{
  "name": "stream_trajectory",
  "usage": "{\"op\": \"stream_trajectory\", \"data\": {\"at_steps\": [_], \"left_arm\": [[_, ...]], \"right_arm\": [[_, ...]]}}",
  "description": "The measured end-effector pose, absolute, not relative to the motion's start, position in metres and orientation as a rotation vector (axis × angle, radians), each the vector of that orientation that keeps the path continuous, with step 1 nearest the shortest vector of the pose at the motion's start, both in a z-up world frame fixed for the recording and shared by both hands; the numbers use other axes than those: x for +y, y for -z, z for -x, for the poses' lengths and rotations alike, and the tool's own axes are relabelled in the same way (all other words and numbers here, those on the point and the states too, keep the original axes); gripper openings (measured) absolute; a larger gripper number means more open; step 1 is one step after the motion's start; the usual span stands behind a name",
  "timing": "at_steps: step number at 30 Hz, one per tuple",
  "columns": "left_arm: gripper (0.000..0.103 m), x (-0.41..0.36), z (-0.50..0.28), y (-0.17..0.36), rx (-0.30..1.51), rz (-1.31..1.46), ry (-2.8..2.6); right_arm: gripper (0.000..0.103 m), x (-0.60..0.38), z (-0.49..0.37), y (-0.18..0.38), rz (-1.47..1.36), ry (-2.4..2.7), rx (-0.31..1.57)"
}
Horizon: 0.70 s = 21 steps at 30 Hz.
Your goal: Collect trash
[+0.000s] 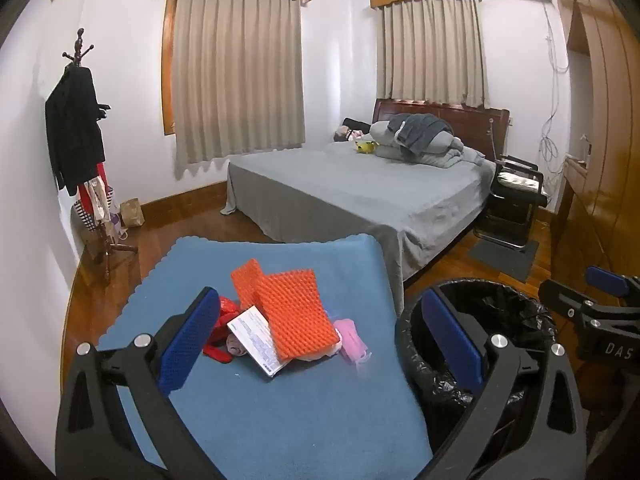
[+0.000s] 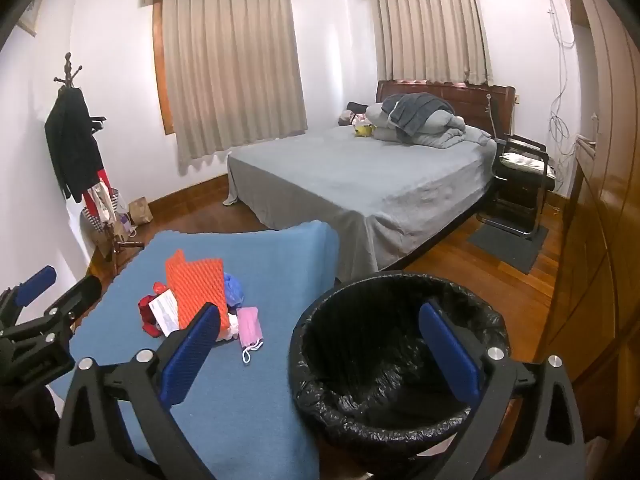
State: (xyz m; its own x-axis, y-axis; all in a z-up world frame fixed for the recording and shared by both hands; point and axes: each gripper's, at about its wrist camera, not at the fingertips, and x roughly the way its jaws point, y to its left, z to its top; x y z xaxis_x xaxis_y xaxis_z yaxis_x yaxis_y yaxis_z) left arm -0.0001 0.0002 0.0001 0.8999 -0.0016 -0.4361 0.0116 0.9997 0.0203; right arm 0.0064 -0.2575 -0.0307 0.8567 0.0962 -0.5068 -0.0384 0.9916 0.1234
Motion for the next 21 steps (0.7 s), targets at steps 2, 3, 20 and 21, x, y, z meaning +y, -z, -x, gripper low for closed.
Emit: {"op": "stream_trajectory", "data": {"at_steps": [2,3,20,21], "left_arm": [[0.098,0.0001,0.0003,-0.0001,0.449,-0.026,0.006],[0.098,0.0,0.0003,-0.0001,0.449,-0.027,0.006],[0.098,0.0048,0.0015,0.0032,0.455,-0.027,0.004],[0.098,0.005,0.0017,0.0034,0.455,-0.028,0.004]], "right_arm": [[0.097,-0.2573,-0.0067,0.0307,-0.11,-0.071,0.541],[0.097,-0.2573,-0.0067,0.0305,-0.111,-0.071,0.54],[0.097,-0.2554,-0.0106,0.0313,-0.107,-0.075,0.54],[0.097,-0.2555,-0.0105,0.0313,-0.107,-0.075,0.54]]}}
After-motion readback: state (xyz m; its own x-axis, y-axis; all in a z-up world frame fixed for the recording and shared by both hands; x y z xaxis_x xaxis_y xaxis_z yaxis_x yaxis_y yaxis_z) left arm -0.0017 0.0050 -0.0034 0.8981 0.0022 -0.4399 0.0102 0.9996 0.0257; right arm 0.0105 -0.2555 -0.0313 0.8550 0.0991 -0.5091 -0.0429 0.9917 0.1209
